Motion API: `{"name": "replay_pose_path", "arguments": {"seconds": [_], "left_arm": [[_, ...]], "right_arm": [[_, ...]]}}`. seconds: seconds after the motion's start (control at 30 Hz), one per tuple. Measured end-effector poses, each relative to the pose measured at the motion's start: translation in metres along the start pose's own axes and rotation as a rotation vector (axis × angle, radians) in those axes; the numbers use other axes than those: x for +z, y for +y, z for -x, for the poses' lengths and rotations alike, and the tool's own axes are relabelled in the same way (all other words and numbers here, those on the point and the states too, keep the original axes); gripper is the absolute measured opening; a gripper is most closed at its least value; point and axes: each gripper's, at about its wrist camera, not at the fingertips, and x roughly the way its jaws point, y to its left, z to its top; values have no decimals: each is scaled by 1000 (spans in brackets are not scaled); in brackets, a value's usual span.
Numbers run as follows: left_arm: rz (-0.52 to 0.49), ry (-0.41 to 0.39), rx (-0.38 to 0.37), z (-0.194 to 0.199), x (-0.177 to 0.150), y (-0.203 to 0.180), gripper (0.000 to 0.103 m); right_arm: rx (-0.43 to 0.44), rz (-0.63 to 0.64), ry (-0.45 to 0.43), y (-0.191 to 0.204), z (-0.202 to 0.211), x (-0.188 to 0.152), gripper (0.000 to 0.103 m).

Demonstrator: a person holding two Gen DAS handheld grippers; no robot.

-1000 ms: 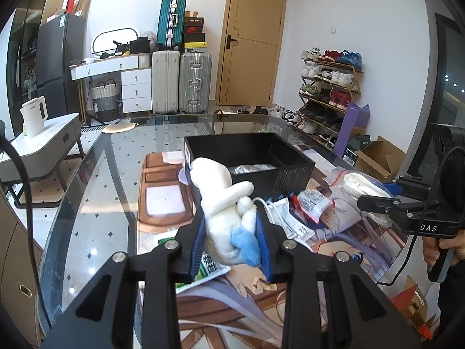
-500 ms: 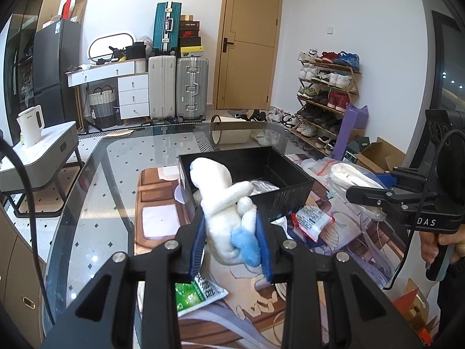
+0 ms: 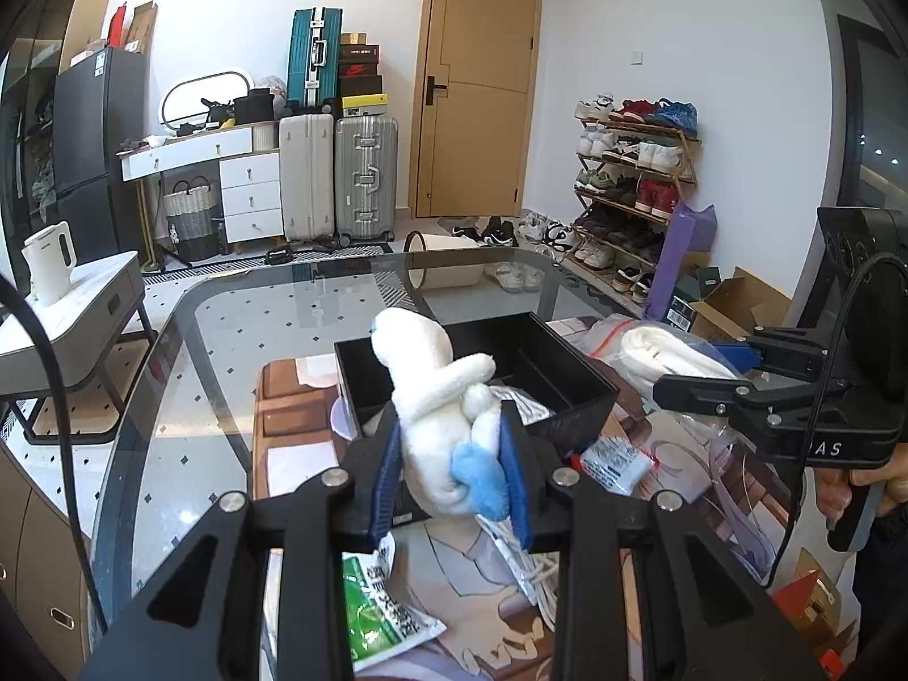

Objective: Organize soft objects
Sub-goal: 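Lift the plush toy with the left tool while the right tool carries the rope bag toward the box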

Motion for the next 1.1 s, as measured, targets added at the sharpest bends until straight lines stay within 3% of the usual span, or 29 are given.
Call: {"name": "replay_pose_path", "arguments": {"seconds": [1.1], "left_arm": [[-17, 65, -5, -57, 16, 11, 30]], "right_arm": [[23, 56, 99, 1, -50, 34, 44]]}}
